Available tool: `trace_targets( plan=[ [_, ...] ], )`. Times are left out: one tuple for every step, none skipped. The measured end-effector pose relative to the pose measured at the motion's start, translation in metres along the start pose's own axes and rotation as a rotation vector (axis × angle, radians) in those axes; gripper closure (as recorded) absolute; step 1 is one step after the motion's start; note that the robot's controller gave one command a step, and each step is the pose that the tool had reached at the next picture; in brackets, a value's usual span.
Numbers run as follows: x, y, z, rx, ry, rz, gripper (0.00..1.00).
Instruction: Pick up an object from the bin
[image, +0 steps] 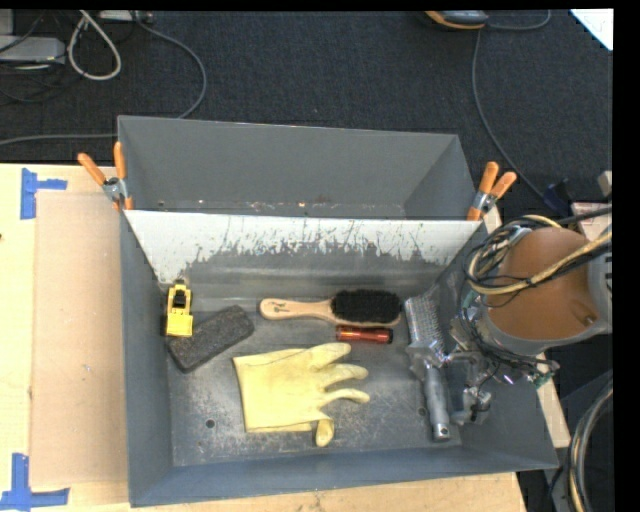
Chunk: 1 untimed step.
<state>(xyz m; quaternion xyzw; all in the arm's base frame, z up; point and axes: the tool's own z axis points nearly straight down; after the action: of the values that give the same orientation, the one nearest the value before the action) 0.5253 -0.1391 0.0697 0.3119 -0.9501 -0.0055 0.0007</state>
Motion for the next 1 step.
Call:
trace_targets(
  plan=[
    [0.0086, -0.0049, -0.0406, 0.009, 0.001, 0.110, 0.00]
  ],
)
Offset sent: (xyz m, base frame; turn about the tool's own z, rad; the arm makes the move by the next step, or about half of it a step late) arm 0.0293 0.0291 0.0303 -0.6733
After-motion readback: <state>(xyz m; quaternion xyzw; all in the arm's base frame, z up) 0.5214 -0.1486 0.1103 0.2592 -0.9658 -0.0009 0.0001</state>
